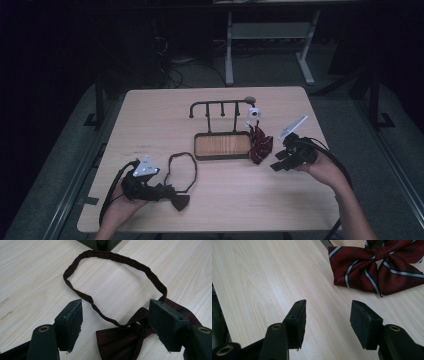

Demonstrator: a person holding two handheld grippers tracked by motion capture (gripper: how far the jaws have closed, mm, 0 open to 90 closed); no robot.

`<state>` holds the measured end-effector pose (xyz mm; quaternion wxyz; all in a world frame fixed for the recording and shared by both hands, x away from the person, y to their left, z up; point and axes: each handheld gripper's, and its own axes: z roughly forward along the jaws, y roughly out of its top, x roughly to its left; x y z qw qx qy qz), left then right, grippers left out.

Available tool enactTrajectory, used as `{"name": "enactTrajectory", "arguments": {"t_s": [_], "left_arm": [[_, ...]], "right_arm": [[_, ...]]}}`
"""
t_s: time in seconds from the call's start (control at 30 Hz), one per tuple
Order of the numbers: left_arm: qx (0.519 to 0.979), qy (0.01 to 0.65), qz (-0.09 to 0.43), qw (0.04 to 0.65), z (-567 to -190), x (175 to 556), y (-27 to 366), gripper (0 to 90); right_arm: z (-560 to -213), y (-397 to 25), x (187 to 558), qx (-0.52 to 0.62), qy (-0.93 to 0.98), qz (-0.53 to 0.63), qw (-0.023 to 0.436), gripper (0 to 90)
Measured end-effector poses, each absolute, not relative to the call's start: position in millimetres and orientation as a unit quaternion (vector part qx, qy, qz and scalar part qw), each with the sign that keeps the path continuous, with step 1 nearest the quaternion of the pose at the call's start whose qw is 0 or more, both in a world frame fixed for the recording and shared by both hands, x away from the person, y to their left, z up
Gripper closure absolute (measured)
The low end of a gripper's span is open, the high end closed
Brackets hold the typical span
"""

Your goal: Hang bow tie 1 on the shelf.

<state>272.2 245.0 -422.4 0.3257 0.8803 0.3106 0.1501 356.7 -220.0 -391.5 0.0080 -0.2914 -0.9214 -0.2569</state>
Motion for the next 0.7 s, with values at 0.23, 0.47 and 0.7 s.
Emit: {"name": "enactTrajectory", "arguments": {"t_s": [0.23, 0.47, 0.7], "left_arm": [[0.880, 0.311, 0.150, 0.325, -422.3, 272.4, 244.9, 28.7], [0.881, 0.309, 0.148, 0.326, -422.9, 272.0, 242.9, 28.7], [0.884, 0.306, 0.147, 0.323, -423.5, 272.3, 241.9, 28.7]], "right_arm": [[-396.4, -223.5, 351.0, -0.293, -0.918, -0.266, 0.006, 44.9], [-404.0, -224.9, 343.7, -0.294, -0.915, -0.276, 0.007, 44.1], [-410.9, -227.9, 338.1, -0.301, -0.910, -0.284, 0.004, 44.6]]}}
